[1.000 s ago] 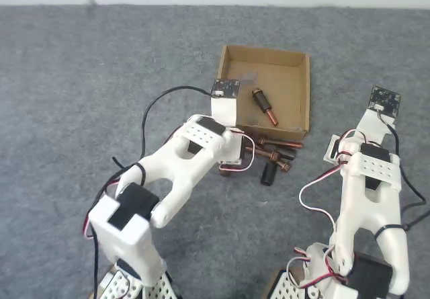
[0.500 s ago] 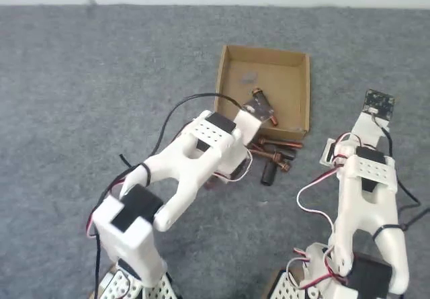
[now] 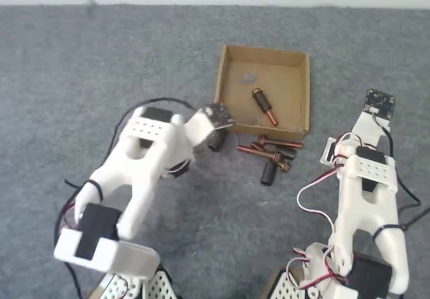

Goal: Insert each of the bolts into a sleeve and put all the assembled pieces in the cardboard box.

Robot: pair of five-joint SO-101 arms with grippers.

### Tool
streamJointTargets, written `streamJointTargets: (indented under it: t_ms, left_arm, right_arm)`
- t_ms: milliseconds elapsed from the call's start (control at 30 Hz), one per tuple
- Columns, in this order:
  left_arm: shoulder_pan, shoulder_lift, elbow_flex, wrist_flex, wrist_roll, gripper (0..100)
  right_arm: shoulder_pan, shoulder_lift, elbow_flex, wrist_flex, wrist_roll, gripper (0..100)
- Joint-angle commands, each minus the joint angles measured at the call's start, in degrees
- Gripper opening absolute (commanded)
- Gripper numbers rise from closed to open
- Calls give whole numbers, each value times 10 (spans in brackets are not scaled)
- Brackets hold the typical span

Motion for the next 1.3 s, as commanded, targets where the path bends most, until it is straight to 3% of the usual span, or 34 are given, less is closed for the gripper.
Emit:
streamJointTargets:
  t_ms: [0, 200, 600, 767, 1000, 1100, 1267]
  left_arm:
    - [-36, -38, 15, -67, -34, 28]
    - [-52, -44, 7, -63, 18, 242]
    - [-105, -44, -15, 8, 145, 71]
    - [-119, -48, -5, 12, 148, 10]
    - [-67, -209, 124, -9, 155, 10]
    - [-56, -287, 190, -47, 210, 11]
    - [-47, -277, 214, -42, 223, 12]
  right_arm:
    - [-7, -14, -7, -9, -4, 6]
    - [-7, -14, -7, -9, -4, 6]
    - [-8, -14, -6, -9, -4, 6]
    - [-10, -14, -6, -9, -4, 6]
    - [-18, -14, -6, -12, 17, 6]
    - [-18, -13, -5, -13, 21, 6]
    - [-18, -13, -2, -13, 22, 6]
